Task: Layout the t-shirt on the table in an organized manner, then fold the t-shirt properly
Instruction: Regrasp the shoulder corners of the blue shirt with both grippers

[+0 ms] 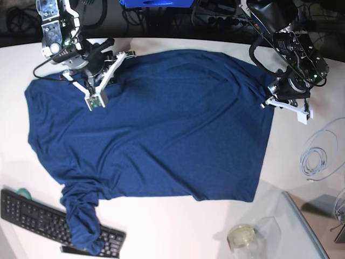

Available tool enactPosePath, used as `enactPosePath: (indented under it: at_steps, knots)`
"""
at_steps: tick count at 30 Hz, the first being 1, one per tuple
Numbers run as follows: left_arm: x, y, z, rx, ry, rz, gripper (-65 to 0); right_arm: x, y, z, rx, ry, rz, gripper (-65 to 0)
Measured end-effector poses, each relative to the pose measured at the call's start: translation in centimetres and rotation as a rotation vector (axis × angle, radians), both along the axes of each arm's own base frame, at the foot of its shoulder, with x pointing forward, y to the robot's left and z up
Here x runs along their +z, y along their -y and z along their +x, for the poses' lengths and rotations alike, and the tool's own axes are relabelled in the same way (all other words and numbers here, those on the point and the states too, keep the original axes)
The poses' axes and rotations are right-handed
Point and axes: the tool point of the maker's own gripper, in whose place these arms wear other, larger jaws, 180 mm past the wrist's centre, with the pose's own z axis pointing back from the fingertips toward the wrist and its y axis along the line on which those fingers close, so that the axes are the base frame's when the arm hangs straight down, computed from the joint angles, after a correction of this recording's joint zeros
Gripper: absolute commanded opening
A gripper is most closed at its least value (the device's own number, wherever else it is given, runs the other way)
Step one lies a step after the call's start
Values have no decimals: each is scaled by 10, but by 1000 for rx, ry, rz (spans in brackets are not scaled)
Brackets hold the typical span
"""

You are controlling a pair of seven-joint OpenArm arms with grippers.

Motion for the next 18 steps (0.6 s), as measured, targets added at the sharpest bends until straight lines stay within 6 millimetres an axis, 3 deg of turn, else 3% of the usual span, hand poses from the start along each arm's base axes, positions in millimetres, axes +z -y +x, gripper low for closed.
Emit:
enactPosePath:
  at_steps: [6,12,18]
  knots:
    - [0,0,0,6,2,-4,-650,0,-1,0,0,0,1,-648]
    - [0,-25,-4,114,19,-19,-650,0,-1,0,0,0,1,-648]
    - [-12,-14,-1,112,-7,-61,-650,0,-1,0,2,0,2,-648]
